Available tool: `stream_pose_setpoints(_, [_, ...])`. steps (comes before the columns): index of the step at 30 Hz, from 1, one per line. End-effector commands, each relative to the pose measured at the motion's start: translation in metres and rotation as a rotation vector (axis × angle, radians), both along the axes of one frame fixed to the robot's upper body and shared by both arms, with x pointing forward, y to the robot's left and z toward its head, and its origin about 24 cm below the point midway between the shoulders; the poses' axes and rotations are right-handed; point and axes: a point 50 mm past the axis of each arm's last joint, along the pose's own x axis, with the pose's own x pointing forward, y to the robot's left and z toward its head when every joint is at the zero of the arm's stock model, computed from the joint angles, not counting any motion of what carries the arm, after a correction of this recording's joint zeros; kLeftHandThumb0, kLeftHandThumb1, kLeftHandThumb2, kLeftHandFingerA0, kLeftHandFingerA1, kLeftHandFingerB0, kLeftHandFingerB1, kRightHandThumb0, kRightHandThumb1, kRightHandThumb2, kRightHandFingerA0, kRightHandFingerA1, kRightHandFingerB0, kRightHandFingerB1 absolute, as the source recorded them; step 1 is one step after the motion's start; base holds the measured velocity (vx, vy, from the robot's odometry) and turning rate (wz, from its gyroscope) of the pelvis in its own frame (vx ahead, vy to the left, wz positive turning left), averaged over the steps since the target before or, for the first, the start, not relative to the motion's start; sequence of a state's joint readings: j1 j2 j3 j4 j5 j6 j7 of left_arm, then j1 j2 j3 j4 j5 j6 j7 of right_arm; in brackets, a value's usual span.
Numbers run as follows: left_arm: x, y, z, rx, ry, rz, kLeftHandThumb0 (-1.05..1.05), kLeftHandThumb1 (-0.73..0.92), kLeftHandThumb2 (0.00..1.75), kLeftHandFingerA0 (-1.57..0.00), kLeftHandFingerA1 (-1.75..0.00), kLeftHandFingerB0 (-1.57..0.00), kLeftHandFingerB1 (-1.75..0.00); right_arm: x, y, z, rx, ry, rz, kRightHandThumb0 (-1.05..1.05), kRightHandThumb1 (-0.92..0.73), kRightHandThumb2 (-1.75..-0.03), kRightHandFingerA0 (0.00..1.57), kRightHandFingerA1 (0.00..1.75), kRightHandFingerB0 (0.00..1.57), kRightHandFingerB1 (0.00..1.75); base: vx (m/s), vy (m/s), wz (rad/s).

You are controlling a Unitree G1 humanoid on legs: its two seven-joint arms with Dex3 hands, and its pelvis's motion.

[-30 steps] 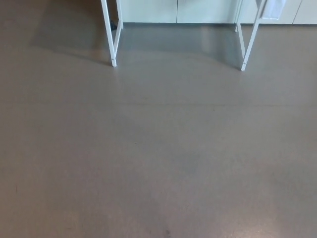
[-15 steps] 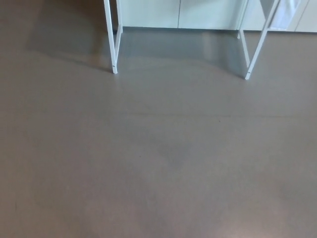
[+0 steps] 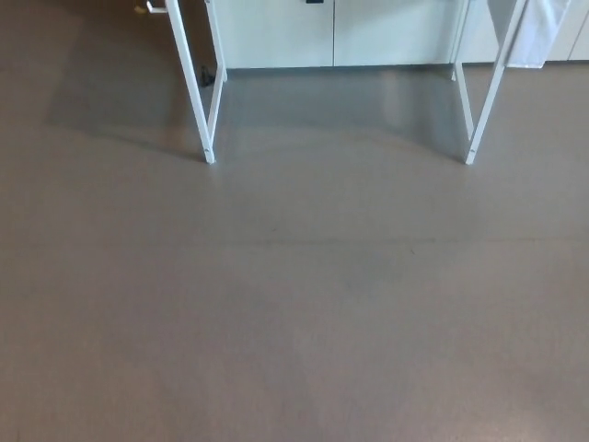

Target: The robot walk towards a table in front and uses its left hand to pick up the pot from the base and pour water to the cup on the right hand side

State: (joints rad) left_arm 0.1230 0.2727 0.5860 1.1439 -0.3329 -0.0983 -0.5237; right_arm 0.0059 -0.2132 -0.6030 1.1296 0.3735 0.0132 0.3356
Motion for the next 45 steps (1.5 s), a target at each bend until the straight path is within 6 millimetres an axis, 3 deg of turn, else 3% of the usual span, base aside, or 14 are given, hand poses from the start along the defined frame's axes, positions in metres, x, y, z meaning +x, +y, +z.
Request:
stream_pose_setpoints(1, [0.000, 0.008, 0.006, 0.042, -0.022, -0.012, -0.12, 0.38, 0.85, -0.22, -0.53, -0.17, -0.49, -0.003, -0.001, -0.001, 0.004, 0.008, -0.023, -0.27, -0.33, -0.86, 0.59, 0.68, 0.10, 0.48, 0.25, 0.128, -0.09])
stream_pose_setpoints(6, [-0.011, 0.007, 0.004, 0.036, 0.002, 0.007, -0.11, 0.36, 0.83, -0.25, -0.54, -0.20, -0.50, -0.013, -0.001, -0.003, -0.002, 0.042, -0.013, -0.27, -0.35, -0.87, 0.60, 0.68, 0.11, 0.48, 0.35, 0.185, -0.14])
stream_pose_setpoints(7, [-0.018, 0.007, 0.004, 0.039, 0.012, -0.001, -0.12, 0.38, 0.85, -0.24, -0.54, -0.20, -0.50, -0.020, -0.002, -0.004, -0.013, 0.061, 0.007, -0.47, -0.40, -0.73, 0.64, 0.59, 0.22, 0.41, 0.33, 0.251, -0.06])
stream_pose_setpoints(10, [-0.029, 0.005, 0.001, 0.041, 0.039, 0.010, -0.12, 0.39, 0.85, -0.27, -0.55, -0.21, -0.50, -0.031, -0.003, -0.005, -0.014, 0.083, 0.014, -0.40, -0.54, -0.57, 0.67, 0.49, 0.25, 0.30, 0.31, 0.104, 0.06])
stream_pose_setpoints(11, [-0.034, 0.005, 0.001, 0.042, 0.053, 0.012, -0.14, 0.56, 0.56, -0.37, -0.38, -0.33, -0.32, -0.036, -0.003, -0.005, -0.014, 0.092, 0.011, -0.38, -0.54, -0.57, 0.68, 0.50, 0.23, 0.29, 0.30, 0.047, 0.10])
stream_pose_setpoints(13, [-0.045, 0.006, 0.000, 0.037, 0.086, 0.011, -0.12, 0.38, 0.84, -0.26, -0.54, -0.19, -0.49, -0.048, -0.003, -0.008, -0.010, 0.115, -0.024, -0.36, -0.53, -0.57, 0.69, 0.50, 0.25, 0.30, 0.29, 0.003, 0.08])
stream_pose_setpoints(23, [-0.052, 0.008, 0.002, 0.034, 0.088, 0.022, -0.09, 0.39, 0.86, -0.25, -0.54, -0.20, -0.50, -0.055, -0.001, -0.010, 0.003, 0.116, -0.029, -0.35, -0.50, -0.56, 0.69, 0.51, 0.26, 0.30, 0.42, -0.099, 0.15])
stream_pose_setpoints(24, [-0.053, 0.008, 0.002, 0.037, 0.082, 0.024, -0.12, 0.55, 0.56, -0.39, -0.40, -0.34, -0.33, -0.054, 0.000, -0.009, 0.004, 0.114, -0.032, -0.35, -0.53, -0.56, 0.70, 0.55, 0.27, 0.31, 0.26, -0.132, 0.09])
stream_pose_setpoints(28, [-0.054, 0.007, 0.002, 0.046, 0.080, 0.022, -0.13, 0.55, 0.56, -0.39, -0.40, -0.35, -0.33, -0.053, 0.001, -0.010, -0.004, 0.122, -0.023, -0.37, -0.51, -0.56, 0.69, 0.53, 0.26, 0.30, 0.21, -0.055, -0.04])
stream_pose_setpoints(36, [-0.053, 0.008, 0.002, 0.043, 0.090, 0.023, -0.13, 0.58, 0.57, -0.37, -0.39, -0.33, -0.32, -0.052, 0.001, -0.010, -0.008, 0.129, 0.004, -0.40, -0.50, -0.56, 0.69, 0.54, 0.26, 0.30, 0.36, 0.105, -0.11])
stream_pose_setpoints(37, [-0.053, 0.008, 0.002, 0.038, 0.086, 0.021, -0.12, 0.38, 0.85, -0.25, -0.54, -0.20, -0.50, -0.052, 0.001, -0.010, -0.005, 0.124, 0.009, -0.40, -0.51, -0.56, 0.68, 0.54, 0.23, 0.29, 0.48, 0.000, -0.54])
stream_pose_setpoints(41, [-0.055, 0.008, 0.002, 0.037, 0.090, 0.007, -0.14, 0.37, 0.84, -0.24, -0.54, -0.20, -0.49, -0.053, 0.001, -0.010, -0.007, 0.129, 0.013, -0.40, -0.52, -0.56, 0.68, 0.51, 0.26, 0.30, 0.37, 0.088, 0.00])
stream_pose_setpoints(42, [-0.055, 0.008, 0.002, 0.037, 0.088, 0.006, -0.17, 0.56, 0.56, -0.36, -0.39, -0.32, -0.32, -0.053, 0.001, -0.010, -0.007, 0.129, 0.017, -0.41, -0.51, -0.56, 0.67, 0.51, 0.25, 0.30, 0.35, 0.056, 0.14])
stream_pose_setpoints(45, [-0.055, 0.008, 0.002, 0.040, 0.088, 0.007, -0.17, 0.55, 0.56, -0.38, -0.39, -0.33, -0.33, -0.052, 0.002, -0.009, -0.012, 0.119, 0.037, -0.42, -0.51, -0.56, 0.67, 0.54, 0.24, 0.30, 0.33, -0.031, 0.15])
